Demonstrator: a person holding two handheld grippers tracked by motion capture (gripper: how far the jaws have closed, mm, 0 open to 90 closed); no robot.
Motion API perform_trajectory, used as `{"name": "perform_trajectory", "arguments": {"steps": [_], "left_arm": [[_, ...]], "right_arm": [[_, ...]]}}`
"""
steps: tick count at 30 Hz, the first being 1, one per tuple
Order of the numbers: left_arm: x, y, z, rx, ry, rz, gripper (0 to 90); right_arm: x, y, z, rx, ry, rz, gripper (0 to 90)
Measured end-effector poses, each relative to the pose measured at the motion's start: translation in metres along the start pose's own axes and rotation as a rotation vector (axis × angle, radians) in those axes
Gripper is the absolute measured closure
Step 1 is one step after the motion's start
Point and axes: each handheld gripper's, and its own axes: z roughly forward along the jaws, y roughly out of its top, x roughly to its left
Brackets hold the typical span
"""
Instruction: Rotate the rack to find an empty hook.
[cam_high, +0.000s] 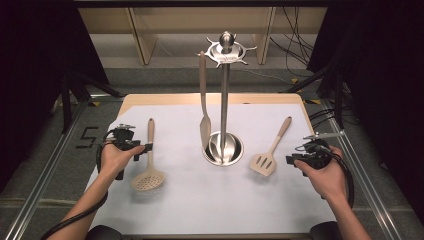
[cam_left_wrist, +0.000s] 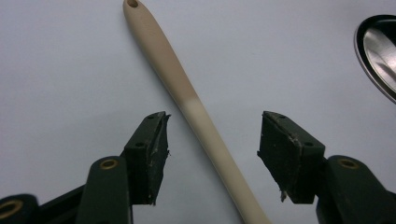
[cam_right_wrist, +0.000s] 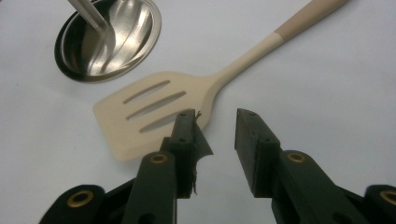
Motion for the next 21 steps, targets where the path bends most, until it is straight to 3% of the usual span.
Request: {"name": "perform_trajectory", "arguments": {"steps": [2,3,5,6,7,8,9,11,12,17,19,21], "left_arm": [[0.001,-0.001,-0.002,0.001,0.001,-0.003,41.2],[0.000,-0.001,-0.003,-0.002,0.004,-0.008,41.2],[0.000,-0.002,-0.004,0.001,-0.001,-0.013,41.2],[-0.001,-0.002,-0.003,-0.011,0.007,-0.016,41.2],[0.000,-0.003,-0.004,-0.005,0.005,-0.005,41.2],[0.000,-0.003,-0.004,0.000,0.002,-0.004,41.2],[-0.001,-0.003,-0.003,-0.002,0.003,-0.004,41.2],[-0.002,-0.003,-0.003,0.001,-0.002,-0.005,41.2],[-0.002,-0.004,-0.003,0.000,0.001,-0.003,41.2],[-0.003,-0.004,-0.003,0.002,-0.008,-0.005,41.3],[-0.003,-0.004,-0.003,0.001,-0.008,-0.006,41.3],[-0.003,-0.004,-0.002,0.000,-0.009,-0.005,41.3]], "right_arm": [[0.000,0.006,0.008,0.021,-0.002,-0.004,72.7],[-0.002,0.011,0.016,0.033,0.008,-0.035,77.1],[-0.001,0.013,0.019,0.048,0.001,-0.033,78.6],[-0.001,0.016,0.023,0.048,0.009,-0.051,80.2],[0.002,0.019,0.025,0.070,0.047,-0.037,81.3],[0.003,0.022,0.031,0.065,0.042,-0.069,82.4],[0.006,0.026,0.034,0.087,0.056,-0.063,83.5],[0.011,0.032,0.041,0.098,0.055,-0.071,84.5],[0.015,0.035,0.042,0.124,0.008,-0.066,84.9],[0.020,0.050,0.059,0.135,0.019,-0.067,86.1],[0.019,0.054,0.069,0.134,0.016,-0.092,86.9],[0.022,0.057,0.073,0.158,0.026,-0.070,87.5]]}}
